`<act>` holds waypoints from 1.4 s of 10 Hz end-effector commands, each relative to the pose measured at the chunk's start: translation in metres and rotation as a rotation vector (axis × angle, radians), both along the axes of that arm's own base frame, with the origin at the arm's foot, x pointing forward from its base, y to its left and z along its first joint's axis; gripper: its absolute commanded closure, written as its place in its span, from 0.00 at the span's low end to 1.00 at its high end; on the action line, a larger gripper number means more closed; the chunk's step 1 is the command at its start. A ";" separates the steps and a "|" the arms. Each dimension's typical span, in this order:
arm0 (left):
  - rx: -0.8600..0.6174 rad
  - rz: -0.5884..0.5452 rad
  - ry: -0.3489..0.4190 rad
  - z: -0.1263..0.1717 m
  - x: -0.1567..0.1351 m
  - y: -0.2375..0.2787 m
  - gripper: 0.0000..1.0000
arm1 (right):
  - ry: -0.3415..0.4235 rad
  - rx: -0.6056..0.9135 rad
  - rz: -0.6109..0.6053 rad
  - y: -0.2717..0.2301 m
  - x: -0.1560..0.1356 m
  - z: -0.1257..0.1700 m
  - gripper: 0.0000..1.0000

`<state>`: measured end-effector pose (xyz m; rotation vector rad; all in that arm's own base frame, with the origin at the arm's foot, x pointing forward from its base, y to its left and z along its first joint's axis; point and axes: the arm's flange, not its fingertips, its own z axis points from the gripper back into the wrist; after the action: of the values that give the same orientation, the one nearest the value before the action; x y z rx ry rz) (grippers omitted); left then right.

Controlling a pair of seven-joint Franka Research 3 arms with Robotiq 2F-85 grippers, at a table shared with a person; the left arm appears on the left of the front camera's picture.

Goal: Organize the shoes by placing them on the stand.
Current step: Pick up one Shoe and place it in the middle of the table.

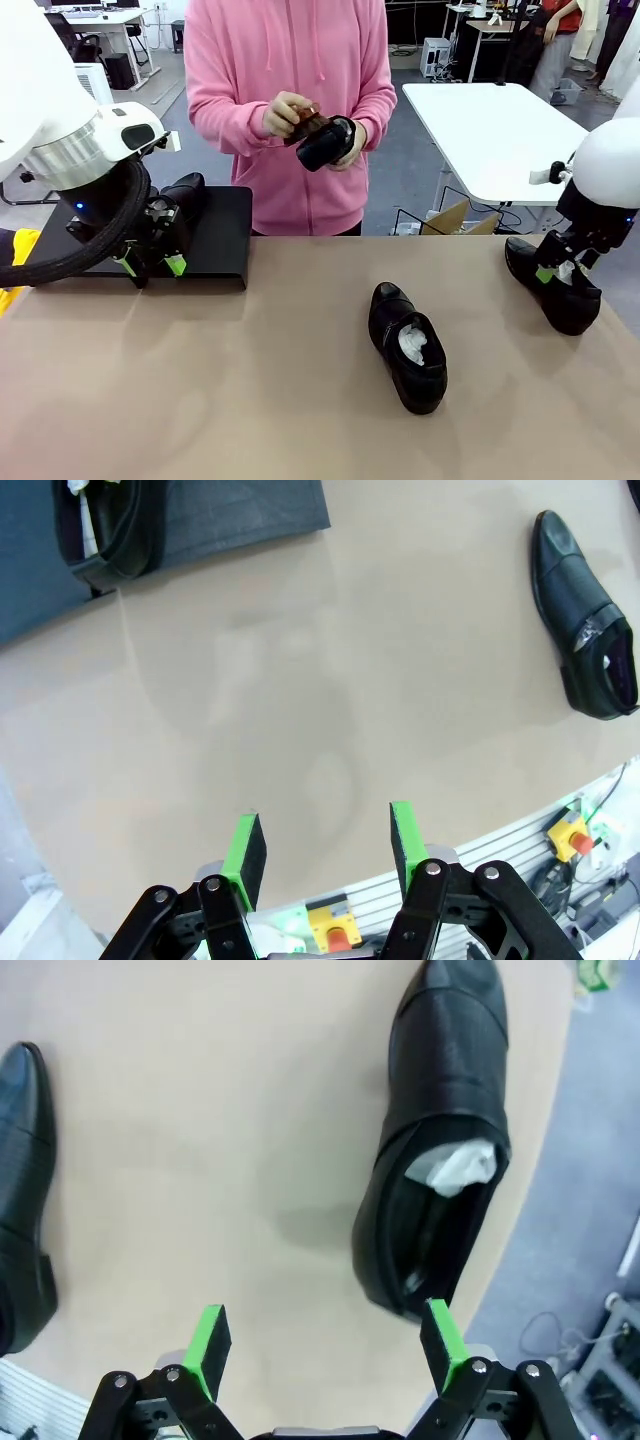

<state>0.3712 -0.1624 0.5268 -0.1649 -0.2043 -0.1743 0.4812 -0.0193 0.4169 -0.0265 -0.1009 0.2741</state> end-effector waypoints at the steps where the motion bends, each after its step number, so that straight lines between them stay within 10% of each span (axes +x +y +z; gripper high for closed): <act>1: -0.011 0.004 -0.007 0.000 0.000 0.001 0.34 | -0.034 -0.003 0.024 -0.011 0.012 -0.004 0.00; 14: -0.011 0.004 -0.007 0.000 0.000 0.001 0.34 | -0.031 0.050 -0.101 -0.004 0.048 -0.069 0.00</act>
<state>0.3712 -0.1624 0.5268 -0.1649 -0.2043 -0.1743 0.5210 -0.0273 0.3484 0.0229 -0.1336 0.1928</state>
